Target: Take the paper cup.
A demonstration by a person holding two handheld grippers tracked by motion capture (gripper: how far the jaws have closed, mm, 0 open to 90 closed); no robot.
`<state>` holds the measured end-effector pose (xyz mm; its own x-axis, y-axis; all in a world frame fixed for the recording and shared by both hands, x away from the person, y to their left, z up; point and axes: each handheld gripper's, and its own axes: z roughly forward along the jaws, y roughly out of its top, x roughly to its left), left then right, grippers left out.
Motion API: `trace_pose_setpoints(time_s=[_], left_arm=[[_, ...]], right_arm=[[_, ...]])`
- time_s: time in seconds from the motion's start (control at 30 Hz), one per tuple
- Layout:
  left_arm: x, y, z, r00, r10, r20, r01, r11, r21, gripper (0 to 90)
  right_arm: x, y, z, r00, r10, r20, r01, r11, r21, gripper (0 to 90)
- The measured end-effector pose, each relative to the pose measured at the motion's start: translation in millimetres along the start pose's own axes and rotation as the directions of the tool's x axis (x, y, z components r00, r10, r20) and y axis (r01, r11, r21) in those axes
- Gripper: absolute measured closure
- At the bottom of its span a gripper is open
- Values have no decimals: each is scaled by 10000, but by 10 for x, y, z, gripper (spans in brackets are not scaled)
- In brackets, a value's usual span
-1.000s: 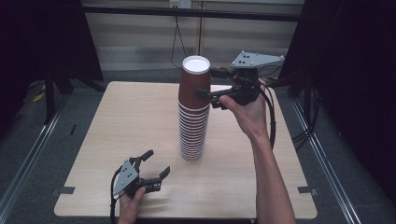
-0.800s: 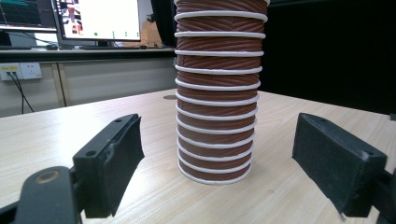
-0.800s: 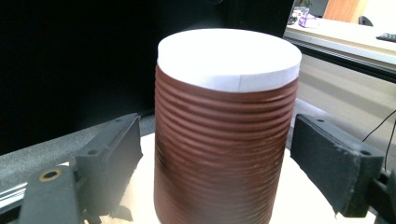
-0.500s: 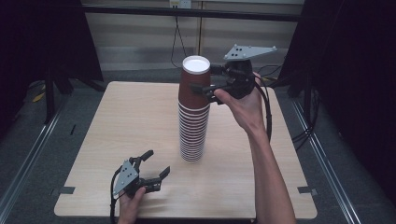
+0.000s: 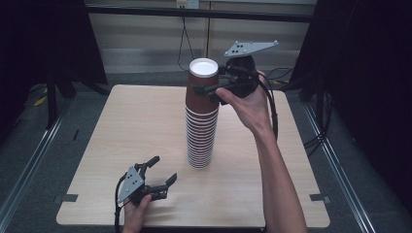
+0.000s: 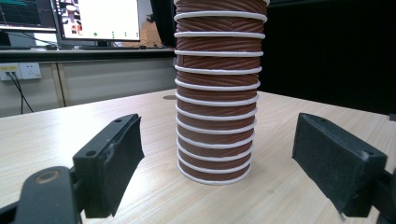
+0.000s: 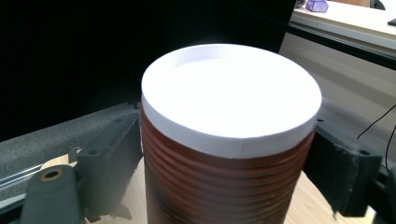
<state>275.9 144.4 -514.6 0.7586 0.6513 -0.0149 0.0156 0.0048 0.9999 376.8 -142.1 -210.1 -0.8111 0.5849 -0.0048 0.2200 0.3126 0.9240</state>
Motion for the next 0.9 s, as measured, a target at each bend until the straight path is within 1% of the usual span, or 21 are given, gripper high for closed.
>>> trace_pose_setpoints(time_s=[0.07,0.47,0.7,0.77,0.83,0.87,0.9], left_arm=[[0,0,0,10000,3,6,-3,10000,-1,157],[-1,0,0,10000,-1,1,1,10000,-4,157],[0,0,0,10000,-2,8,2,10000,2,157],[-1,0,0,10000,-8,6,8,10000,-5,157],[-1,0,0,10000,-4,4,4,10000,-3,157],[0,0,0,10000,-2,4,2,10000,4,157],[0,0,0,10000,-2,4,2,10000,4,157]], right_arm=[[4,3,6,9999,-53,133,53,10000,42,198],[8,2,-8,9998,-119,152,120,9999,-15,206],[18,34,-48,9998,-98,178,105,9991,-422,208],[27,48,-70,9997,-131,194,143,9979,-630,208],[31,50,-75,9997,-143,216,157,9975,-686,208],[30,53,-91,9997,-98,217,117,9959,-896,209],[30,53,-91,9997,-98,217,117,9959,-896,209]])
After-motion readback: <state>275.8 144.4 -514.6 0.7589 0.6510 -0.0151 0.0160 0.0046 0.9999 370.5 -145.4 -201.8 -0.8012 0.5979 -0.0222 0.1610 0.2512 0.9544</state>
